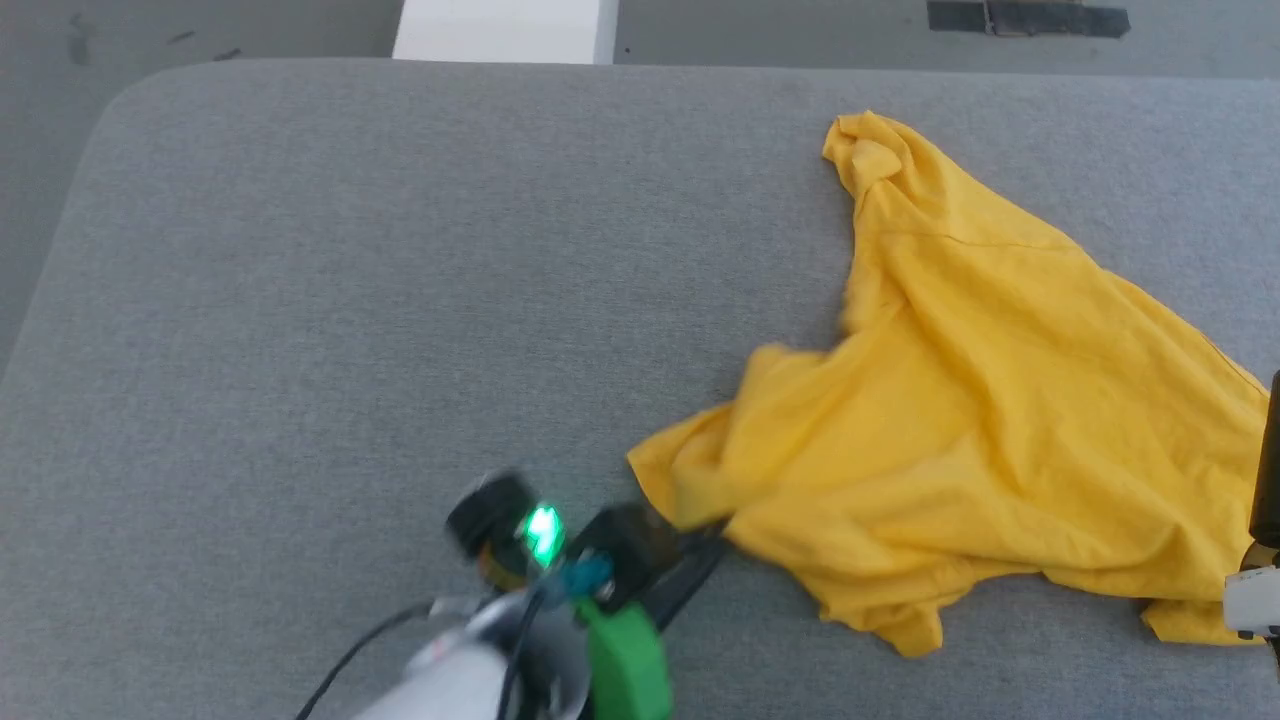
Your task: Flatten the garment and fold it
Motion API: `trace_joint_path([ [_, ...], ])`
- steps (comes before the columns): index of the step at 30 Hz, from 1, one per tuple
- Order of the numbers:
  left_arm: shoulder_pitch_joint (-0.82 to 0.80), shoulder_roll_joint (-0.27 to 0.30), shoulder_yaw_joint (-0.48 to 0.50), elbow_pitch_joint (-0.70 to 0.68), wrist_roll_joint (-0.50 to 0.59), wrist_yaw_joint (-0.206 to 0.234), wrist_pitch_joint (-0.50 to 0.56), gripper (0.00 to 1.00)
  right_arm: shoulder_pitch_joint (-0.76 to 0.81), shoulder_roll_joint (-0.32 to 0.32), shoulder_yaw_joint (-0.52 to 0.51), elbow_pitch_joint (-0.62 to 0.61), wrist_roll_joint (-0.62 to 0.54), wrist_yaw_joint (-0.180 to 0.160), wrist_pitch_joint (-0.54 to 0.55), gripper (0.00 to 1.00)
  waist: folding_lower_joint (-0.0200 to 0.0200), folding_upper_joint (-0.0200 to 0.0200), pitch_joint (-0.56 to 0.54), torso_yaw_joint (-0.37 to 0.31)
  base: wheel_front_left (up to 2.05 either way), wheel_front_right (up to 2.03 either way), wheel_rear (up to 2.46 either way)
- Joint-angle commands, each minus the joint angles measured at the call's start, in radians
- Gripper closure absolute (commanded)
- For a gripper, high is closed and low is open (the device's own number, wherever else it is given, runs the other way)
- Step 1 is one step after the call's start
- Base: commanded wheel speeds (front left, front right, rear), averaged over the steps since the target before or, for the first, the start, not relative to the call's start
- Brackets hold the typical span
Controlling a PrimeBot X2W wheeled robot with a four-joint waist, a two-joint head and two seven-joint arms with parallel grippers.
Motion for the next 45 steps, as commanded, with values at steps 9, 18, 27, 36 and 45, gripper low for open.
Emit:
trace_joint_path([
  [9,0.347,0.236,-0.036,-0.211,-0.172,0.115,0.216,1.00,0.015,0.000,0.003,0.000,0.007,-0.002,0.017,0.00,0.0000,0.0000,-0.013,0.048,0.00,0.00,0.00],
  [18,0.364,0.228,0.028,-0.204,-0.228,0.168,0.175,0.00,0.009,0.000,0.005,0.000,0.000,-0.002,0.034,0.00,0.0000,0.0000,-0.015,0.058,0.00,0.00,0.00],
  [27,0.238,0.170,0.212,-0.285,-0.240,0.208,0.000,0.00,0.010,0.000,0.011,0.002,0.007,-0.002,0.036,0.00,0.0000,0.0000,-0.025,0.030,0.00,0.00,0.00],
  [36,0.041,0.068,0.118,-0.035,-0.091,0.170,0.025,0.00,0.005,0.000,0.022,0.008,0.015,-0.002,0.028,0.00,0.0000,0.0000,-0.006,-0.006,0.00,0.00,0.00],
  [45,-0.059,-0.067,0.069,0.282,-0.146,0.082,0.045,0.00,0.000,0.000,0.039,0.019,0.017,-0.002,0.025,0.00,0.0000,0.0000,0.004,-0.041,0.00,0.00,0.00],
])
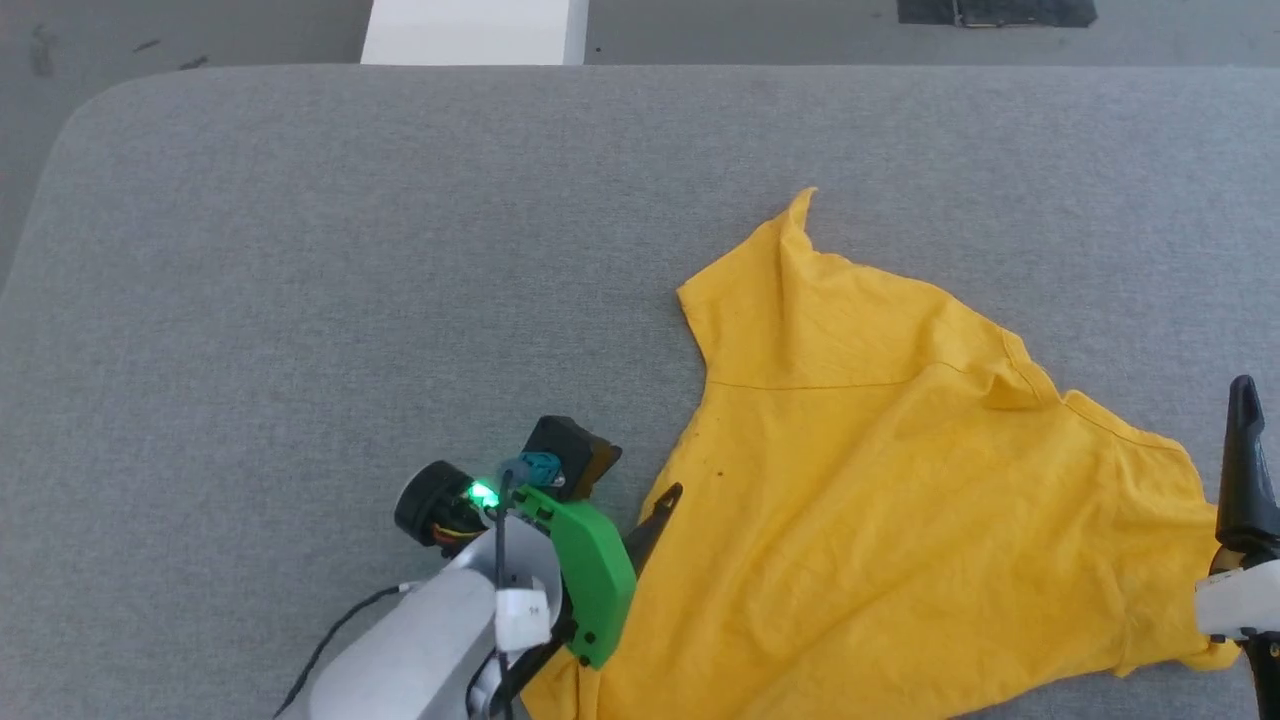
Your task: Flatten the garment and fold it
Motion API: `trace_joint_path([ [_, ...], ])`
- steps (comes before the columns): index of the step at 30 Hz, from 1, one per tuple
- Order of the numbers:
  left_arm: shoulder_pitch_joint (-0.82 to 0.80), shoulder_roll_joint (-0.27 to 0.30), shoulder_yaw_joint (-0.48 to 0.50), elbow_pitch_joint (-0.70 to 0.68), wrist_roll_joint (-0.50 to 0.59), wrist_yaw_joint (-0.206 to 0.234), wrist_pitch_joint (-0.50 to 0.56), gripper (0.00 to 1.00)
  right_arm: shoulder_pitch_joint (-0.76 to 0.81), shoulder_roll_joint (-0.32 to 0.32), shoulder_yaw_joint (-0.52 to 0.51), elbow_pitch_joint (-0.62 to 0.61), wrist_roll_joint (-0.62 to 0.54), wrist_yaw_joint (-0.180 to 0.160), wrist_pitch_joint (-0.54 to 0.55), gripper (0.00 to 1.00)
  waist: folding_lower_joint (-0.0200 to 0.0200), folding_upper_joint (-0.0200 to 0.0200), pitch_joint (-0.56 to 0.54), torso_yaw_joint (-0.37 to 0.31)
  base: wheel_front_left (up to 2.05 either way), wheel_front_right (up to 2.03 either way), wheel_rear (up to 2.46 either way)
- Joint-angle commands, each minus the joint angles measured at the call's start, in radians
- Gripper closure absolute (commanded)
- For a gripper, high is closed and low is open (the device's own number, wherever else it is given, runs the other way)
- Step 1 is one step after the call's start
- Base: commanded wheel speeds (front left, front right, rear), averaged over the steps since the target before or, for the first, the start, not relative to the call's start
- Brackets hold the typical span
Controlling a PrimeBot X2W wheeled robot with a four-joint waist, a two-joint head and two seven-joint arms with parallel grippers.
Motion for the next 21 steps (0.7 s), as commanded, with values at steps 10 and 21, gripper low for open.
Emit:
trace_joint_path([
  [10,-0.090,-0.084,-0.036,0.226,-0.003,-0.053,-0.033,1.00,-0.006,0.000,0.002,0.009,0.011,-0.002,-0.008,0.00,-0.0001,0.0000,0.002,-0.014,0.00,0.00,0.00],
  [21,-0.053,0.000,0.218,0.162,-0.115,0.097,-0.219,1.00,-0.008,0.000,-0.016,-0.003,0.008,-0.002,-0.002,0.00,-0.0001,0.0000,0.005,0.015,0.00,0.00,0.00],
])
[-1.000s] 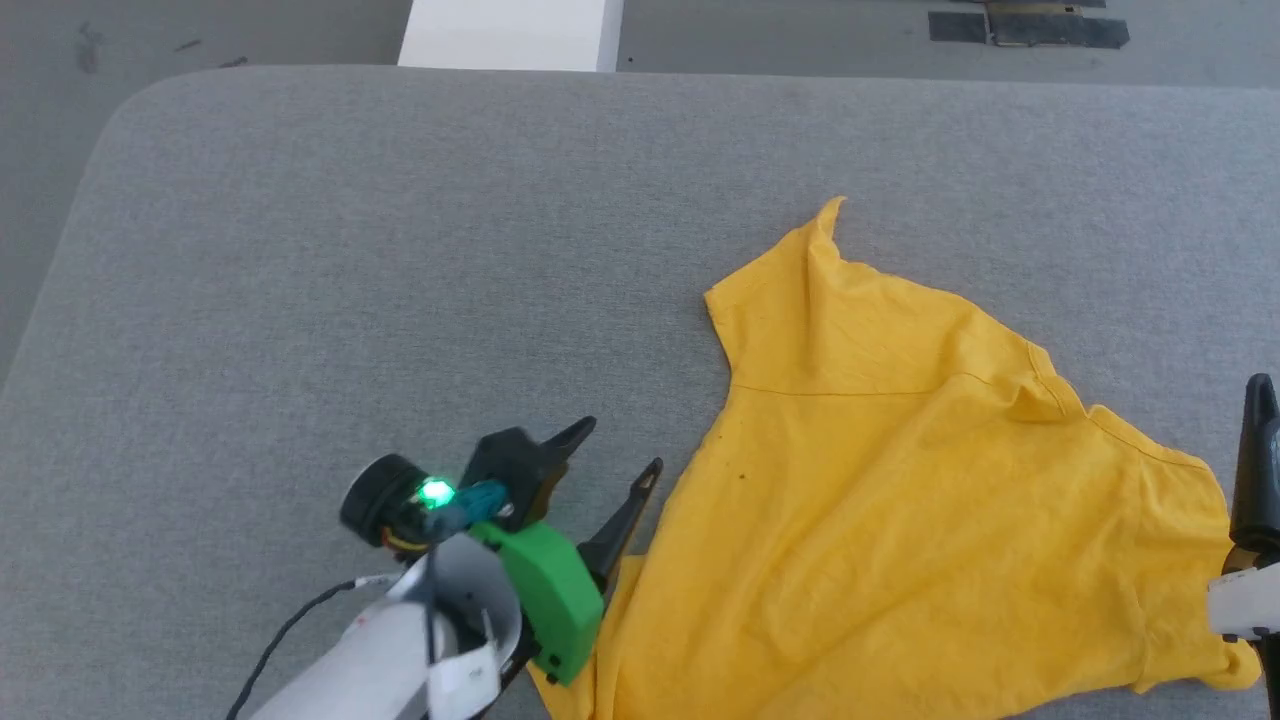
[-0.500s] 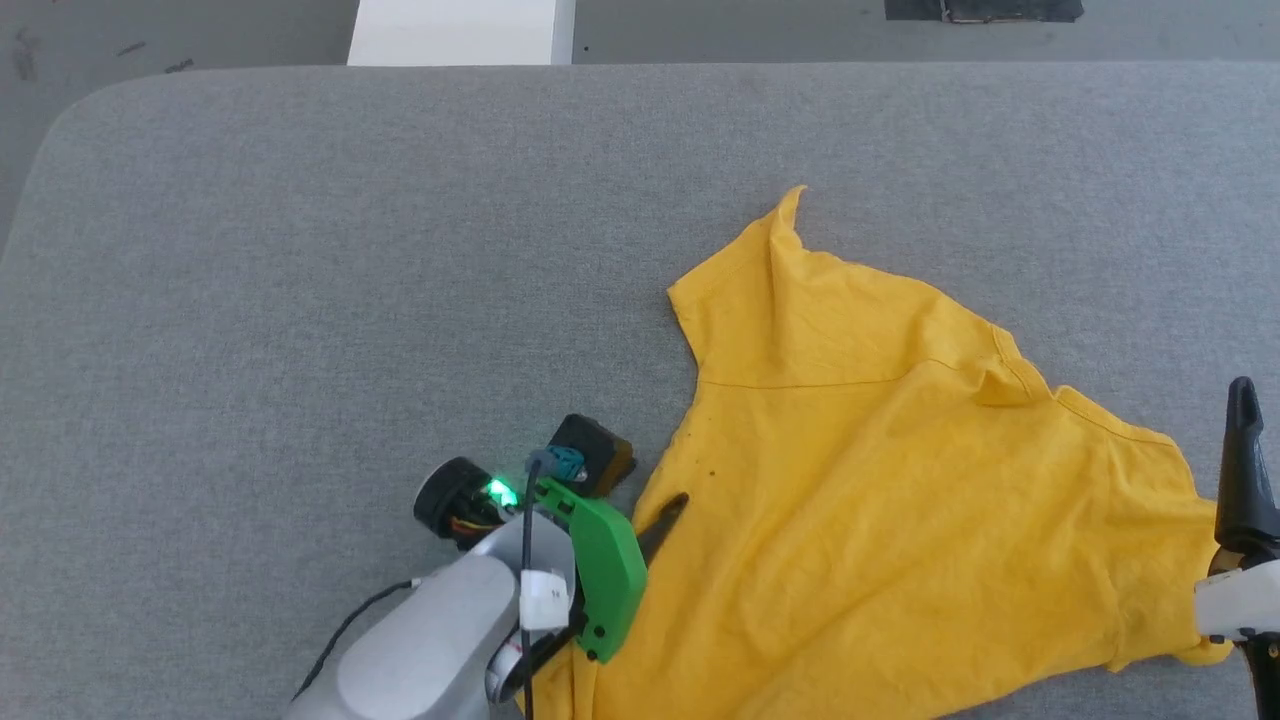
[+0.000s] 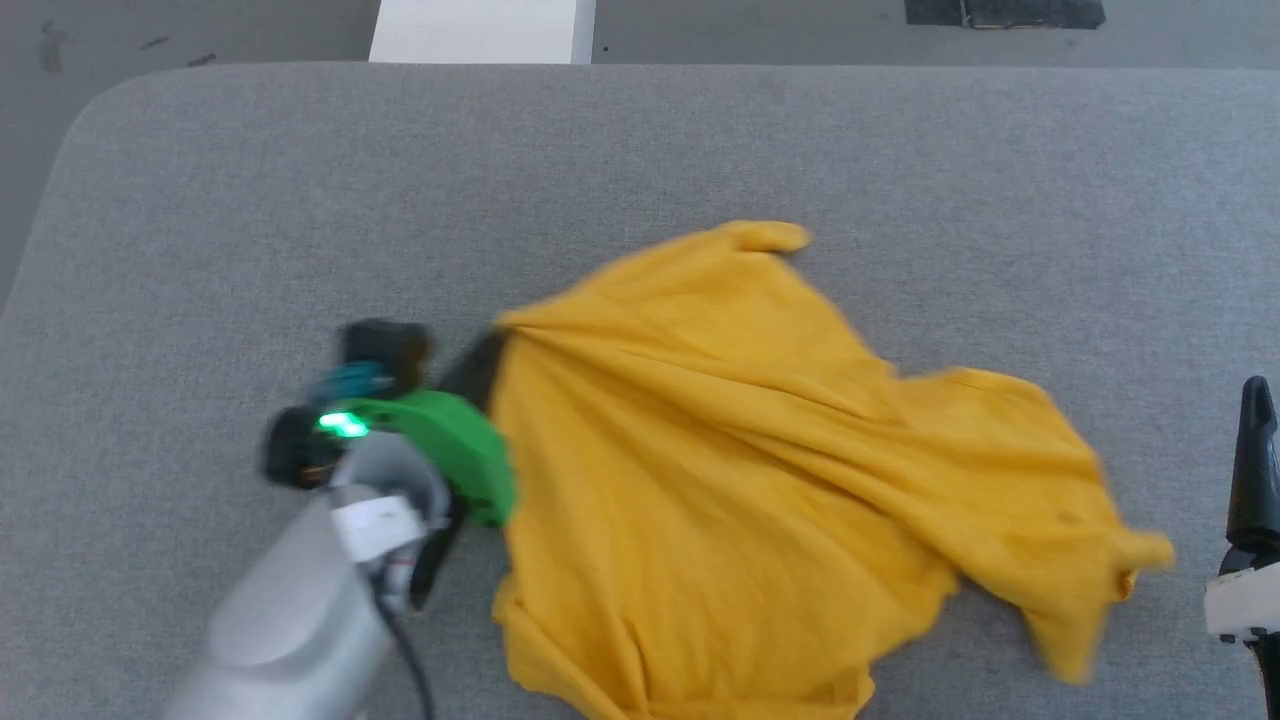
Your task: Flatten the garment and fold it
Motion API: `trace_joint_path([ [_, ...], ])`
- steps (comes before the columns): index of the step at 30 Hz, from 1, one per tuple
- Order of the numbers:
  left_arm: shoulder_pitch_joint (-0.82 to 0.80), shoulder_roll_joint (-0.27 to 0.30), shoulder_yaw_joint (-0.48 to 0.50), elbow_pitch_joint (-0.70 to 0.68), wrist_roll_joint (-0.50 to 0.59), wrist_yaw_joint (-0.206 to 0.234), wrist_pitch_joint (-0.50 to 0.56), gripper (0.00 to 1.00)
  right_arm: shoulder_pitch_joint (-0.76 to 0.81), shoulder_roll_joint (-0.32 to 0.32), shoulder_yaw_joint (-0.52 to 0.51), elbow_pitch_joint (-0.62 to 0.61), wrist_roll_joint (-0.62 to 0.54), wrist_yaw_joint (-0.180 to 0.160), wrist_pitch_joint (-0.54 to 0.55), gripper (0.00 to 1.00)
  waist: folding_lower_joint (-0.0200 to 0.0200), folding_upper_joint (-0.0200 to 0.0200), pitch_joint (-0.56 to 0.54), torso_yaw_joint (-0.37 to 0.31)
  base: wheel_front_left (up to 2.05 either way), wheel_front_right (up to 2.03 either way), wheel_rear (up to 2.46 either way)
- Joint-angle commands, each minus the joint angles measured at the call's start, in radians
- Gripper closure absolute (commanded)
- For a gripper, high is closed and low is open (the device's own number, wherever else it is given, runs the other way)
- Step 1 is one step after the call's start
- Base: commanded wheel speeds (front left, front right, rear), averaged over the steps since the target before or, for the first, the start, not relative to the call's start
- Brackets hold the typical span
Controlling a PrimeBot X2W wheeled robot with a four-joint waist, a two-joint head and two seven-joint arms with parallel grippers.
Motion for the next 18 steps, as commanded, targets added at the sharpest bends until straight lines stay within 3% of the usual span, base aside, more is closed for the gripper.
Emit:
trace_joint_path([
  [1,0.040,0.034,0.032,-0.020,-0.021,0.029,-0.017,1.00,-0.007,0.000,-0.001,-0.004,0.005,-0.002,-0.002,0.00,0.0000,0.0000,0.006,0.005,0.00,0.00,0.00],
  [4,0.145,0.094,0.117,-0.093,-0.063,0.103,-0.047,0.99,-0.006,0.000,-0.001,-0.002,0.009,-0.002,-0.003,0.00,0.0000,0.0000,0.017,0.008,0.00,0.00,0.00],
  [6,0.225,0.121,0.163,-0.146,-0.087,0.154,-0.066,0.88,-0.005,0.000,-0.003,-0.001,0.011,-0.002,-0.005,0.00,0.0000,0.0000,0.024,0.010,0.00,0.00,0.00],
  [11,0.397,0.124,0.230,-0.267,-0.137,0.246,-0.103,0.77,-0.007,0.000,-0.005,0.006,0.013,-0.002,-0.009,0.00,0.0000,0.0000,0.034,0.019,0.00,0.00,0.00],
  [12,0.419,0.114,0.238,-0.294,-0.148,0.253,-0.115,0.31,-0.009,0.000,-0.005,0.009,0.013,-0.002,-0.008,0.00,0.0000,0.0000,0.034,0.022,0.00,0.00,0.00],
  [13,0.432,0.103,0.247,-0.314,-0.155,0.258,-0.131,0.00,-0.009,0.000,-0.003,0.010,0.012,-0.002,-0.008,0.00,0.0000,0.0000,0.034,0.025,0.00,0.00,0.00],
  [18,0.431,0.072,0.298,-0.455,-0.111,0.240,-0.218,0.00,-0.013,0.000,0.009,0.014,0.007,-0.002,0.004,0.00,0.0000,0.0000,0.028,0.034,0.00,0.00,0.00],
])
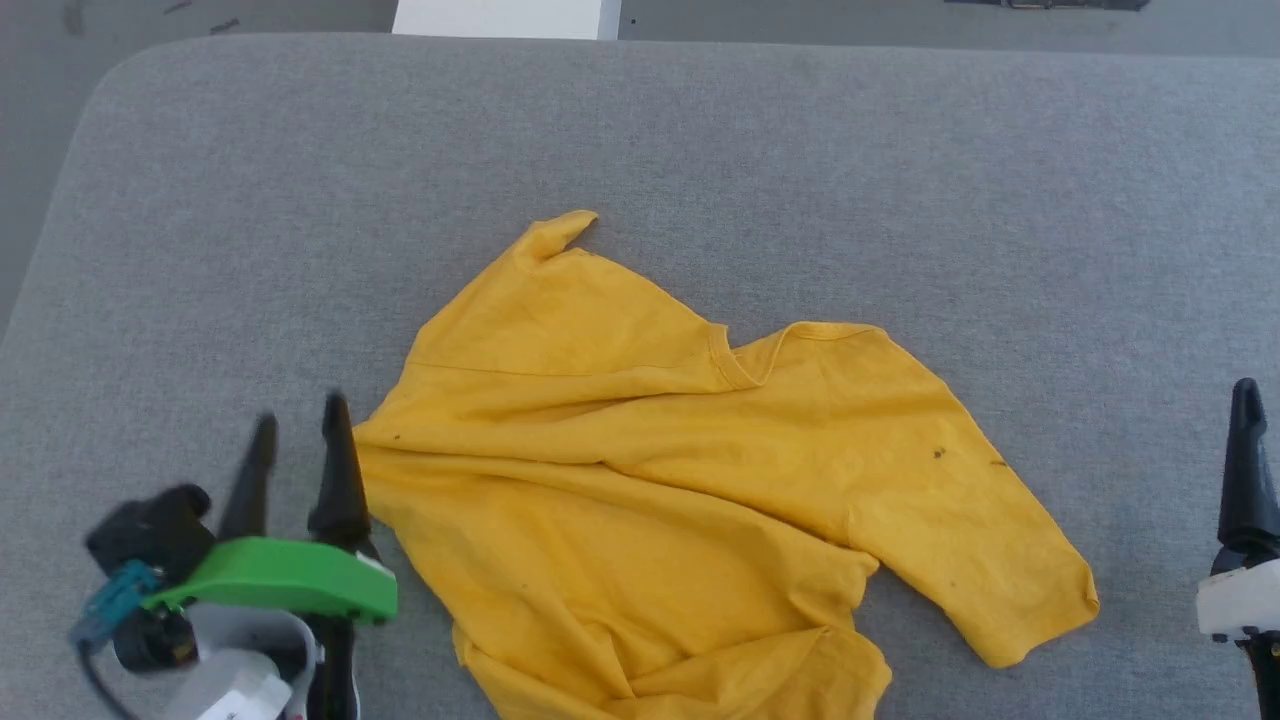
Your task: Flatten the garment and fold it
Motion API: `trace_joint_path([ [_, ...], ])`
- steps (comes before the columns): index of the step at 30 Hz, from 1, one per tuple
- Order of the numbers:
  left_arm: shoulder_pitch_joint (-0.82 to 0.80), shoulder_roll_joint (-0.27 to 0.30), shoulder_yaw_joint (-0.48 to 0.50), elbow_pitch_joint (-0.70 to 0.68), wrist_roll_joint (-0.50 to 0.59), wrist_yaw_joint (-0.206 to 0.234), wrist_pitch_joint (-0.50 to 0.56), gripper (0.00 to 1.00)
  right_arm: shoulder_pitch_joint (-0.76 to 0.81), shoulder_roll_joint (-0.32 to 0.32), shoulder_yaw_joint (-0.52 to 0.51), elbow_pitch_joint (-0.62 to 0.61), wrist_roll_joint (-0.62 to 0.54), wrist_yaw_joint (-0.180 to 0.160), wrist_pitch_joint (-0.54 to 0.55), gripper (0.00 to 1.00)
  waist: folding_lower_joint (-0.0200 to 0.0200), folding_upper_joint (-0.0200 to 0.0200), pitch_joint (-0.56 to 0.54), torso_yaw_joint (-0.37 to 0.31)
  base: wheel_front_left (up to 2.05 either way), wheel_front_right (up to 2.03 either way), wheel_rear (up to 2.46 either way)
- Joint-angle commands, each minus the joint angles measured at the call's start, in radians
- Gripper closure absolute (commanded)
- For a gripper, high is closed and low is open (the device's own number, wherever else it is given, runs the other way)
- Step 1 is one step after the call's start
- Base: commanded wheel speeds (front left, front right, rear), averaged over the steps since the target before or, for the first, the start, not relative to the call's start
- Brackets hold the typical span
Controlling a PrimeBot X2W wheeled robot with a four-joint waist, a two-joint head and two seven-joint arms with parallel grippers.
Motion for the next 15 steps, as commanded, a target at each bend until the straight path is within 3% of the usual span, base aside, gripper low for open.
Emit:
trace_joint_path([
  [1,-0.018,-0.014,0.028,-0.040,0.045,-0.011,-0.014,0.00,-0.009,0.000,0.007,0.001,0.000,-0.002,0.010,0.00,0.0000,0.0000,-0.001,0.001,0.00,0.00,0.00],
  [5,-0.039,-0.082,0.134,-0.205,0.229,-0.078,-0.019,0.00,0.017,0.000,0.053,0.015,-0.007,-0.002,0.079,0.00,0.0000,0.0000,0.005,-0.003,0.00,0.00,0.00],
  [9,-0.009,-0.161,0.195,-0.280,0.372,-0.161,-0.020,0.00,0.063,0.000,0.115,0.027,-0.035,-0.002,0.191,0.00,0.0000,0.0000,0.016,-0.013,0.00,0.00,0.00],
  [15,0.040,-0.255,0.255,-0.271,0.448,-0.254,-0.020,0.00,0.135,0.000,0.165,0.024,-0.044,-0.002,0.306,0.00,0.0000,0.0000,0.033,-0.018,0.00,0.00,0.00],
])
